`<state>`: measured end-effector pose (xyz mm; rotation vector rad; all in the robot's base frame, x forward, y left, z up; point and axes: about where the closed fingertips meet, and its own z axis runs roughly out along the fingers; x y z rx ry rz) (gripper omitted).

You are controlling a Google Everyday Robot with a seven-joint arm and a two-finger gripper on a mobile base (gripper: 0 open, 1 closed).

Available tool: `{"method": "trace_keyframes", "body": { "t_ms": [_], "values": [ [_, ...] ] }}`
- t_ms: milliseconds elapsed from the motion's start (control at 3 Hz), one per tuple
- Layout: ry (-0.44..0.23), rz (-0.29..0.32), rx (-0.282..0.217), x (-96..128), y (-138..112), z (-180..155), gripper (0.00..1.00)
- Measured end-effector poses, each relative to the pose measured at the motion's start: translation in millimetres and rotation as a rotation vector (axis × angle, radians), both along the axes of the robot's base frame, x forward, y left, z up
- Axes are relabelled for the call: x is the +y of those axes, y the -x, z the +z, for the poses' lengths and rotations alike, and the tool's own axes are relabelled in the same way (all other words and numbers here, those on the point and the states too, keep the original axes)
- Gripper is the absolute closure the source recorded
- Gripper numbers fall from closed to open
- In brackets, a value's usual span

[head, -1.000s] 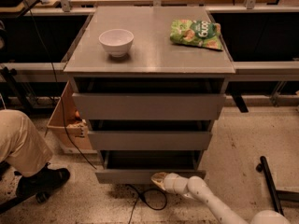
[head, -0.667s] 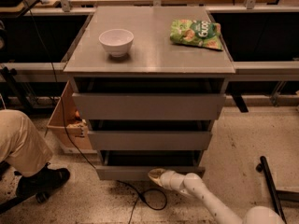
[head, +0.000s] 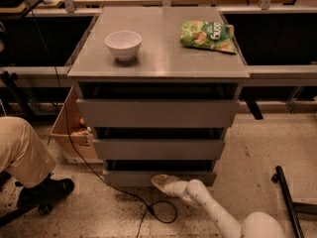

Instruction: Close bottom drawer

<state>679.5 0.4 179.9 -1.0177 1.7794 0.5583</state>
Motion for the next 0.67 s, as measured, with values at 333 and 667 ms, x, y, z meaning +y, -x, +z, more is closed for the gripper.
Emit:
{"method": "trace_keyframes", "body": {
  "t_ms": [333, 667],
  "values": [
    [-0.021, -0.047, -0.044, 21.7, -33.6, -0.4, 1.0],
    [-0.023, -0.045, -0.047, 24.2, -35.2, 0.7, 1.0]
  ]
}}
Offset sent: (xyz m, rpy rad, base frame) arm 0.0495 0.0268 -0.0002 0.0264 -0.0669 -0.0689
